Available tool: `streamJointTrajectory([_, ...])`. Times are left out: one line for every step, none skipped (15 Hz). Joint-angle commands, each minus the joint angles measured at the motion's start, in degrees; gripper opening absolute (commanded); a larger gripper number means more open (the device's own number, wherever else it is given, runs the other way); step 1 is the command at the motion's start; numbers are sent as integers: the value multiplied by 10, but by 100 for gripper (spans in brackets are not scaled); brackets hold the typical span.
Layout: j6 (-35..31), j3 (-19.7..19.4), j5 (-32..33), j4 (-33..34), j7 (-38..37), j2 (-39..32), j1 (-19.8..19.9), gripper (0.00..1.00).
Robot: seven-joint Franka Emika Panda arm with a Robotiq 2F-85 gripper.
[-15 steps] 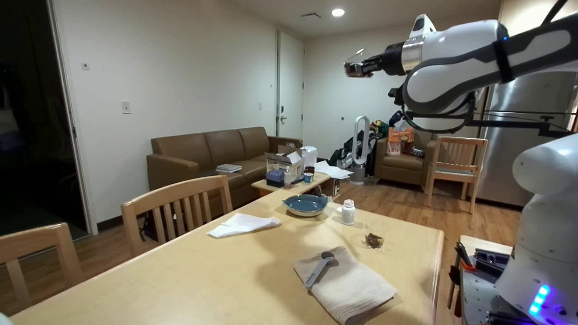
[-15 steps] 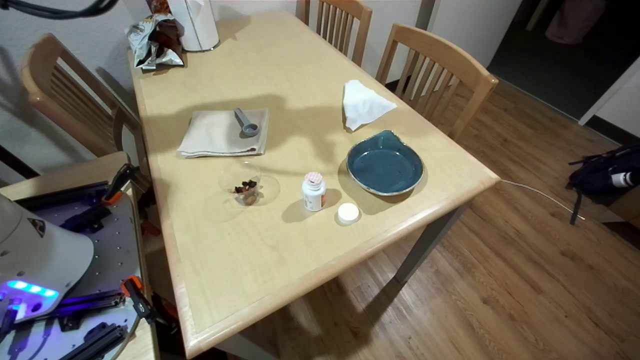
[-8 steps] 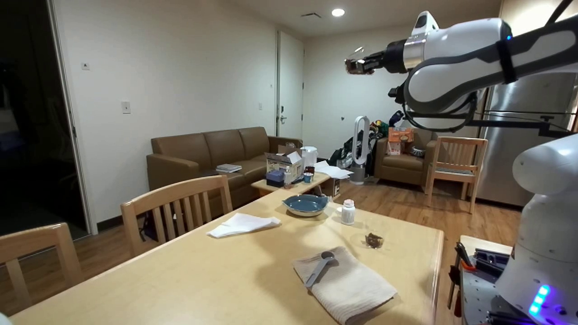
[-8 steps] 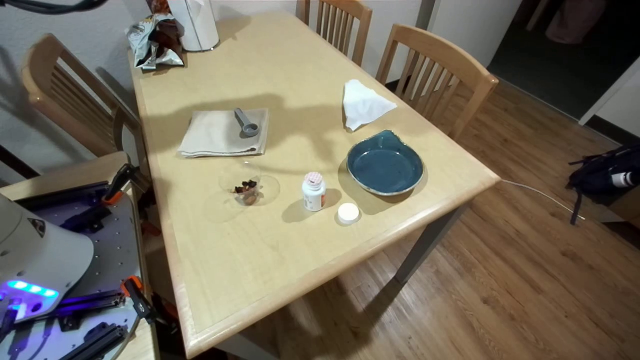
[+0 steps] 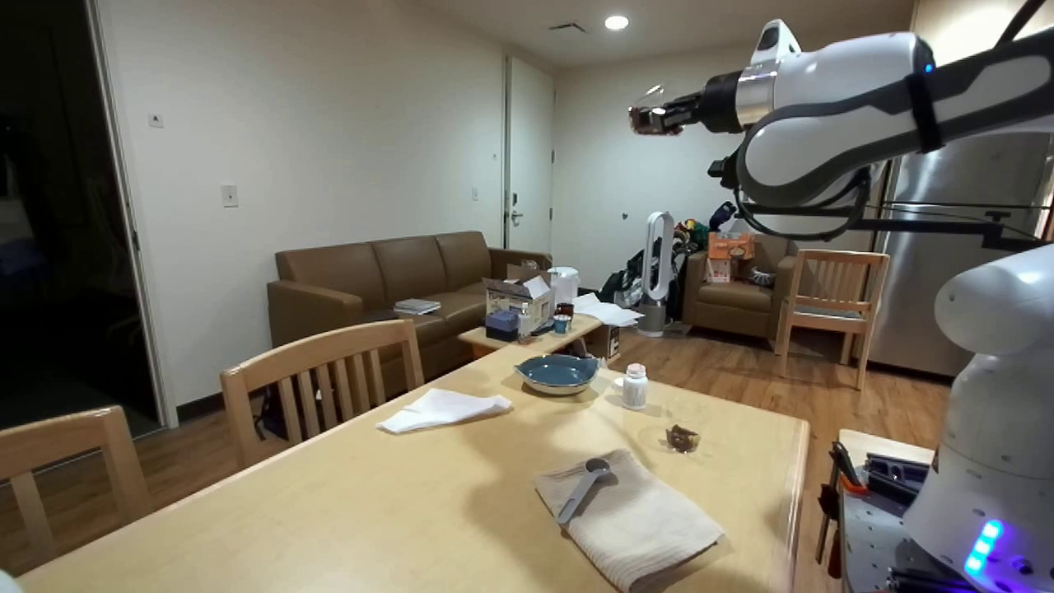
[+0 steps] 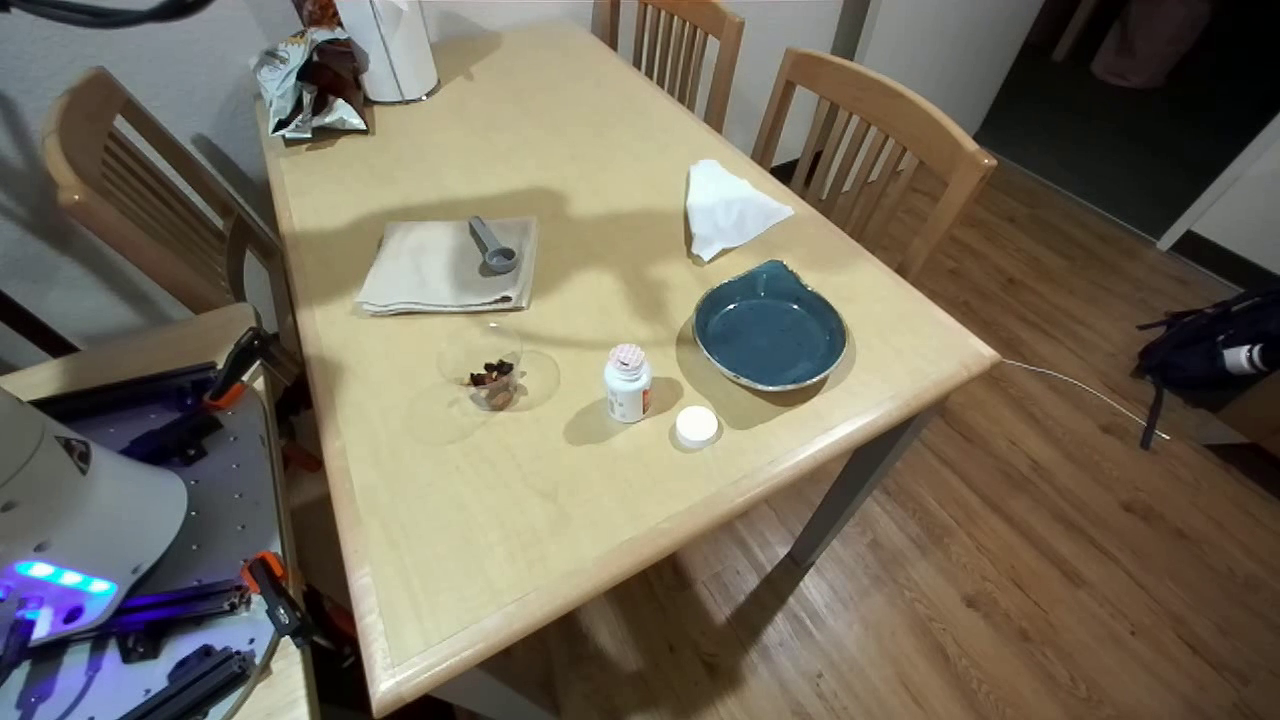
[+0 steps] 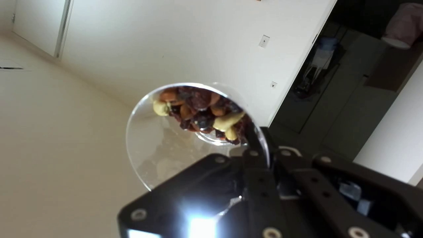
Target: Pick up the cup and pour some of its contents in the other cup
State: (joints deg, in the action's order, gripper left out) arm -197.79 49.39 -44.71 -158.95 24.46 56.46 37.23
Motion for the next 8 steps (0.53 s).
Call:
streamJointTrajectory([-3,6,4,0,3,8,11,5])
streamJointTrajectory([-3,8,5,1,3,11,14,5])
streamJointTrajectory([-3,8,5,1,3,12,14,5])
streamJointTrajectory([-3,9,5,1,4,14,15,5])
streamJointTrajectory([-3,9,4,1,4,15,15,5])
streamJointTrajectory([-3,10,6,1,4,19,17,5])
streamJointTrajectory([-3,11,6,2,3,21,19,5])
streamJointTrajectory([-3,12,8,2,4,26,22,5])
